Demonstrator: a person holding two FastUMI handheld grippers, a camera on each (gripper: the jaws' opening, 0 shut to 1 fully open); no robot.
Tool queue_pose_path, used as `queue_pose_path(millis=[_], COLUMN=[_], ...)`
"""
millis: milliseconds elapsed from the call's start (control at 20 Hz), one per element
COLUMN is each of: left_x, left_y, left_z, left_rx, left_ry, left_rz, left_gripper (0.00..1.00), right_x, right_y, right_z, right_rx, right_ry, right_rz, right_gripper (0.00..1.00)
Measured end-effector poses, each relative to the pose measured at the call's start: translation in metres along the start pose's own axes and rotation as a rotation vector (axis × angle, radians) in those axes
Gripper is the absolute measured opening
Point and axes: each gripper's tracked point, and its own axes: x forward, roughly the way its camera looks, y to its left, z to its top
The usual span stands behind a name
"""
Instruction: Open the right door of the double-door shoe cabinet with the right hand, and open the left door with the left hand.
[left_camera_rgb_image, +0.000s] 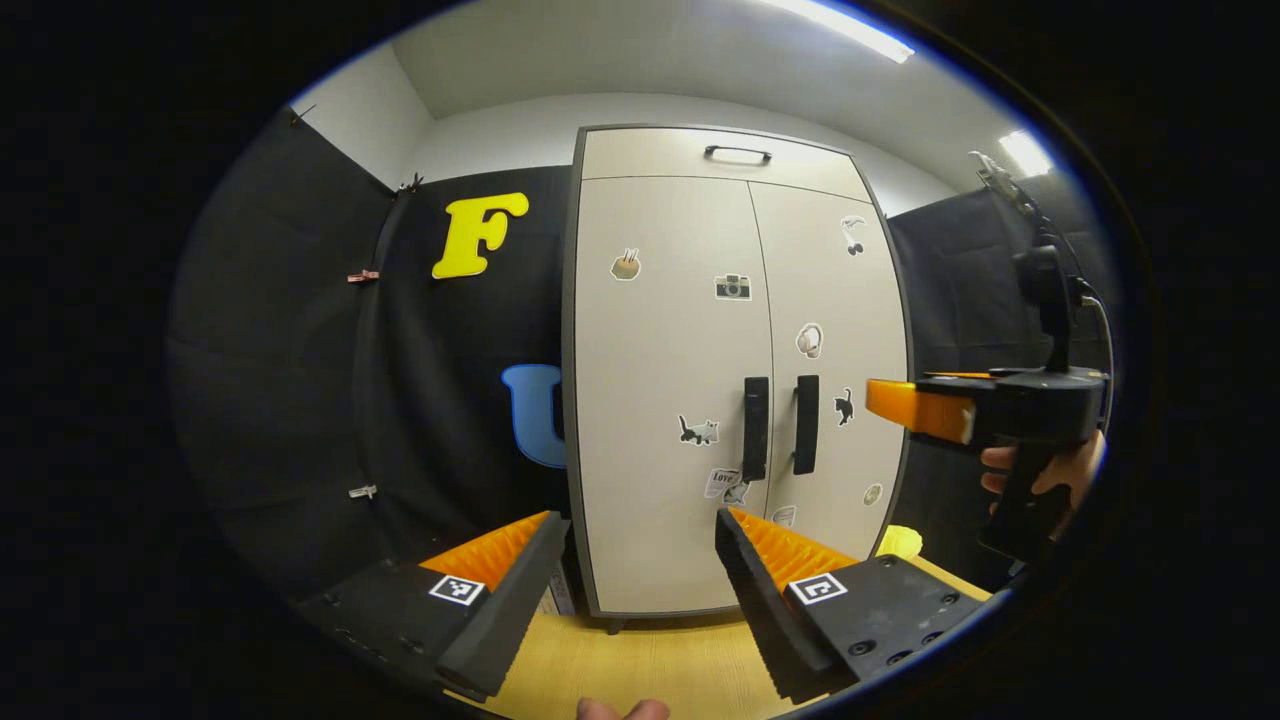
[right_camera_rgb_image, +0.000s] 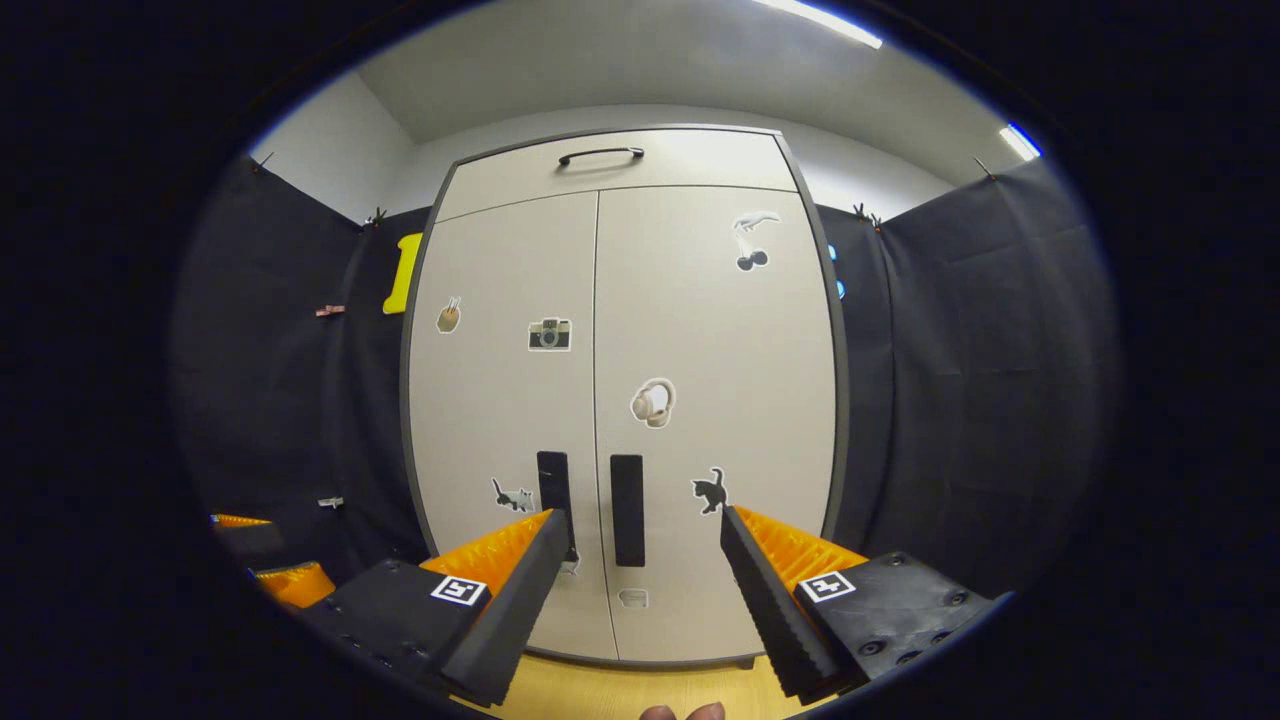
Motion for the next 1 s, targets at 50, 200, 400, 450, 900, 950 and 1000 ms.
queue_pose_path(millis=[50,200,400,450,900,950,1000], left_x=[-0.001,-0.003,-0.002,-0.003,0.001,0.001,0.001], left_y=[-0.001,0.001,0.005,0.006,0.018,0.018,0.019], left_z=[-0.001,-0.002,-0.006,-0.007,-0.014,-0.015,-0.016], left_rx=[-0.008,-0.015,-0.025,-0.029,-0.045,-0.047,-0.048], left_ry=[0.003,0.0,0.007,0.009,0.019,0.019,0.019], left_rz=[-0.004,-0.004,-0.003,-0.002,0.017,0.019,0.021], left_gripper=[0.95,0.95,0.95,0.95,0.95,0.95,0.95], right_x=[0.011,0.042,0.083,0.093,0.134,0.136,0.139], right_y=[0.002,0.008,0.008,0.006,0.01,0.01,0.009], right_z=[-0.004,-0.02,-0.048,-0.057,-0.072,-0.07,-0.068], right_rx=[0.004,0.009,0.024,0.032,0.048,0.03,0.013], right_ry=[0.011,0.041,0.093,0.113,0.127,0.119,0.11], right_rz=[-0.005,-0.008,-0.029,-0.044,-0.079,-0.085,-0.095], right_gripper=[0.97,0.97,0.97,0.98,0.63,0.61,0.6])
